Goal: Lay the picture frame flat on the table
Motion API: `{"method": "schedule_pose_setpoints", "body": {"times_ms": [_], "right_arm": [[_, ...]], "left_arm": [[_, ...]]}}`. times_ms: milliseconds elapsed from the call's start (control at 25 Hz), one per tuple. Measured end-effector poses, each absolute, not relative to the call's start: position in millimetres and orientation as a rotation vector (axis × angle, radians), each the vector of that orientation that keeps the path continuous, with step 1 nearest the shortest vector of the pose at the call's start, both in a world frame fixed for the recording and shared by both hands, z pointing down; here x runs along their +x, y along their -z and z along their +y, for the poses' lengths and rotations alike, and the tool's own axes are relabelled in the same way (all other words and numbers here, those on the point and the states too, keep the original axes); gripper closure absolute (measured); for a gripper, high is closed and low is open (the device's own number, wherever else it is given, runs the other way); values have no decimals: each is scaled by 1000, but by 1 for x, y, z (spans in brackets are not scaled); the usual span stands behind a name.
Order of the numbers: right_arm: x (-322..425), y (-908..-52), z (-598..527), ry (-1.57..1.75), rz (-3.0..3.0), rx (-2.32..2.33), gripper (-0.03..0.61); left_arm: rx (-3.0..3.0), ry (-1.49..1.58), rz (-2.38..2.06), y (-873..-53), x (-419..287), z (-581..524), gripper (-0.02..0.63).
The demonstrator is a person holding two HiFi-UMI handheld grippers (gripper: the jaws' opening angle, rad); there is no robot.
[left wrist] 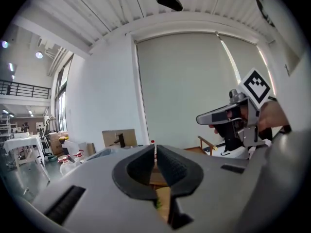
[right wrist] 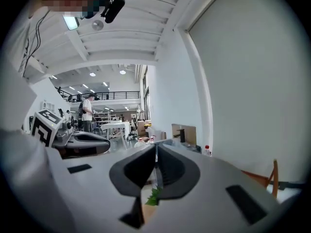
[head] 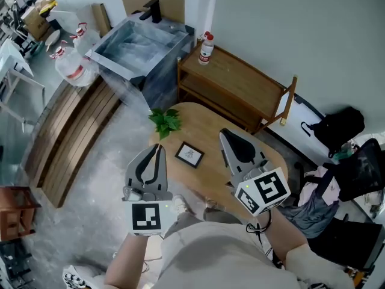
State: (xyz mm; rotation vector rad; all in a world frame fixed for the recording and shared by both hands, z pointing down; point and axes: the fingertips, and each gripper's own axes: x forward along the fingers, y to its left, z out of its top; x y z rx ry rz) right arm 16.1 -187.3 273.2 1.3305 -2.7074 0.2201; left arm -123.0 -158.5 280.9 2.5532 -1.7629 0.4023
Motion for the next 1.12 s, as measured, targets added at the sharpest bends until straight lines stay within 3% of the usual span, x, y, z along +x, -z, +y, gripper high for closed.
{"method": "schedule_pose_setpoints", "body": {"times_ms": [520, 1120], "right_arm": [[25, -181, -116, -73, -2818, 1292, 574], [33, -157, -84, 54, -2806, 1245, 578]], "left_arm": [[2599, -354, -1915, -199, -135, -92, 598], [2654, -294, -1948, -173, -134, -67, 598]]}}
